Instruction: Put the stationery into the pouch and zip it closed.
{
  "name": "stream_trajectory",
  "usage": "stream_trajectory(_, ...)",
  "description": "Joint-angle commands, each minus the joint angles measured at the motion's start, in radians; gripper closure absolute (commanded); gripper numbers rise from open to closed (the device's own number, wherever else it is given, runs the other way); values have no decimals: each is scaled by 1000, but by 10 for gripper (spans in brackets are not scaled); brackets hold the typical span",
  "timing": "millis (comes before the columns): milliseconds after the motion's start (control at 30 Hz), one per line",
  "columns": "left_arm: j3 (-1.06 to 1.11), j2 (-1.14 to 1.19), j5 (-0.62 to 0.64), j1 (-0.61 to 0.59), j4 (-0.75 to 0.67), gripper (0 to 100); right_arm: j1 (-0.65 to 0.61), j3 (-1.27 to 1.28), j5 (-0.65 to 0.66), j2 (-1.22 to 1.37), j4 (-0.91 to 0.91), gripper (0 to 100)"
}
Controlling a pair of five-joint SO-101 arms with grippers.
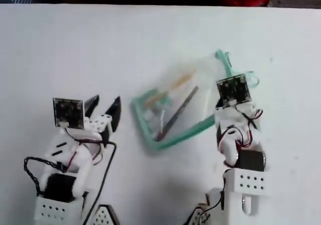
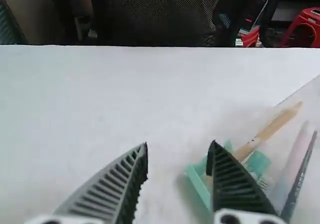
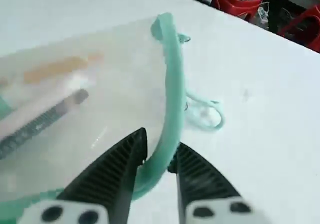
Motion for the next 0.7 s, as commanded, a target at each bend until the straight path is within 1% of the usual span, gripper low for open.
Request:
stream_trajectory(0, -9, -13, -14, 16, -21, 804, 1, -5, 144, 59, 67, 978)
stream_trajectory(100, 2, -12, -17, 16, -23, 804, 4, -5, 253, 97, 148, 978)
stream_trajectory(167, 20, -12, -17, 16, -28, 804, -5, -6, 347, 107, 243, 975)
stream_trajectory(200, 23, -12, -18, 18, -28, 804, -21, -11, 381, 110, 297, 957)
stream_trajectory(233, 25, -12, -18, 18, -28, 804, -44, -11, 397, 107, 343, 917)
stream_trajectory(267, 25, -12, -18, 18, -28, 804, -67, -11, 411, 99, 384, 857)
stream_trajectory(367, 25, -12, -18, 18, -28, 804, -136, -9, 450, 58, 466, 652)
stream_trajectory(400, 25, -12, -18, 18, -28, 804, -159, -9, 465, 38, 484, 610)
stream_trajectory(433, 25, -12, -18, 18, -28, 804, -177, -9, 480, 15, 506, 591)
stream_trajectory(533, 26, -12, -18, 18, -28, 804, -220, -25, 535, -87, 585, 614)
stream_trajectory(667, 26, -12, -18, 12, -28, 804, -231, -77, 577, -269, 702, 673)
